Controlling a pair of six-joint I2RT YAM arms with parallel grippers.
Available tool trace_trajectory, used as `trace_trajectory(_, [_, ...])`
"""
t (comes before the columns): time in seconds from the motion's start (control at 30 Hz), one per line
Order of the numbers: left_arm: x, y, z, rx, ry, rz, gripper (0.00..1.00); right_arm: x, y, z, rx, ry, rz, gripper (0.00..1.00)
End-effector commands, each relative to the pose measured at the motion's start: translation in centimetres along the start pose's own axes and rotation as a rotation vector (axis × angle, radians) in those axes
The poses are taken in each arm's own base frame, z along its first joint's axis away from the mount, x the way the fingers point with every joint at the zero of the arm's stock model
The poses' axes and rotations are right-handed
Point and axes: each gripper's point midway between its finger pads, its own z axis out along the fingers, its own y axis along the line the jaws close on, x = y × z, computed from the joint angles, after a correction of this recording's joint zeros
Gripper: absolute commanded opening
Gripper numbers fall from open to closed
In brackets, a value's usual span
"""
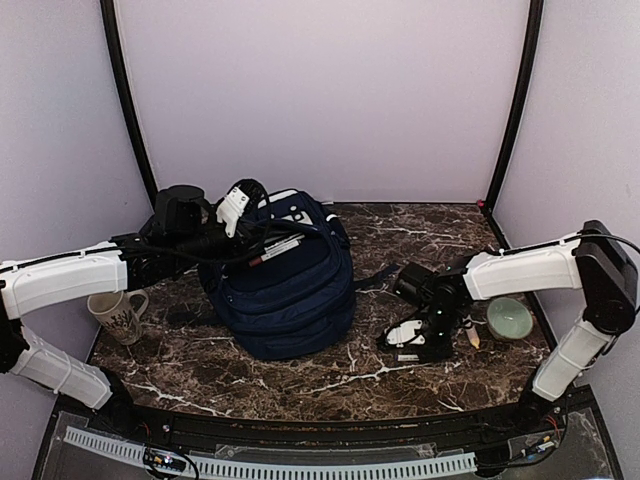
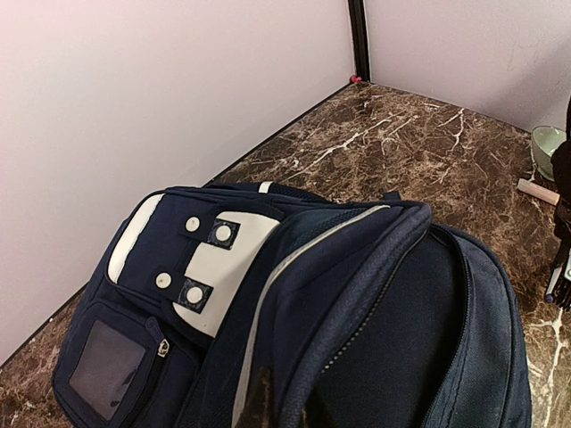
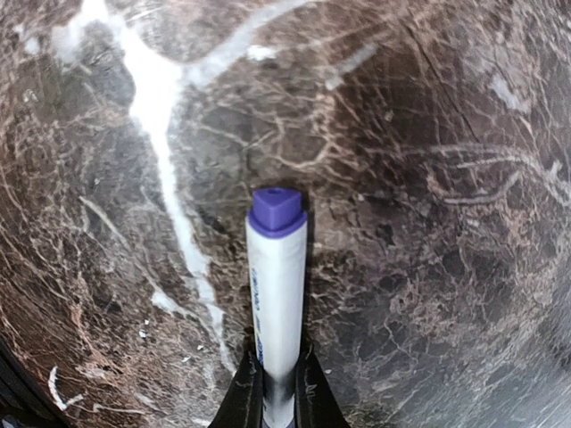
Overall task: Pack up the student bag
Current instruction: Pick up the pen from the center of the board, then place the pen in the second largest pocket of the bag.
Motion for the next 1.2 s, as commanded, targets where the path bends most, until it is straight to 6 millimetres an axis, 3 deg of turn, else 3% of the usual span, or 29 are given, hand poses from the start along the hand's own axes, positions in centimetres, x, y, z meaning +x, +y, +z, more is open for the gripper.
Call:
trace_trajectory(0.0, [-5.2, 1.2, -2.3, -0.036, -0.179, -0.004, 0.00, -0.3, -0.2, 0.5, -0.015, 0.003, 0.023, 0.07])
trace_trajectory(0.1, [-5.2, 1.2, -2.3, -0.036, -0.178, -0.003, 0.00, -1.8, -0.8, -1.6, -0.002, -0.045, 0.024, 0.06])
trace_trajectory(0.27, [-5.1, 1.1, -2.2, -0.031, -0.175, -0.003, 0.00, -7.2, -2.7, -7.2, 0.101, -0.188, -0.042, 0.03])
trace_trajectory(0.43, [-5.1, 1.1, -2.1, -0.030, -0.173, -0.005, 0.00, -13.5, -5.2, -13.3, 0.416, -0.279, -0.196, 0.02])
trace_trajectory(0.63, [-5.2, 1.1, -2.2, -0.032, -0.176, -0.006, 0.00, -20.5, -7.5, -19.0, 0.681, -0.392, -0.311, 0.00])
trace_trajectory(0.87, [-5.1, 1.2, -2.2, -0.038, -0.173, -0.003, 0.00, -26.3, -10.4, -22.1, 0.913, -0.458, -0.330, 0.00])
trace_trajectory(0.97, [-5.2, 1.4, -2.3, -0.047, -0.176, 0.000, 0.00, -27.0, -13.3, -23.6, 1.125, -0.452, -0.224, 0.24])
trace_trajectory(1.07, [-5.2, 1.5, -2.4, -0.056, -0.177, 0.003, 0.00, -26.4, -13.8, -24.5, 1.179, -0.465, -0.179, 0.29])
trace_trajectory(1.17, [-5.2, 1.5, -2.5, -0.053, -0.179, 0.003, 0.00, -25.5, -12.5, -24.2, 1.064, -0.500, -0.173, 0.30])
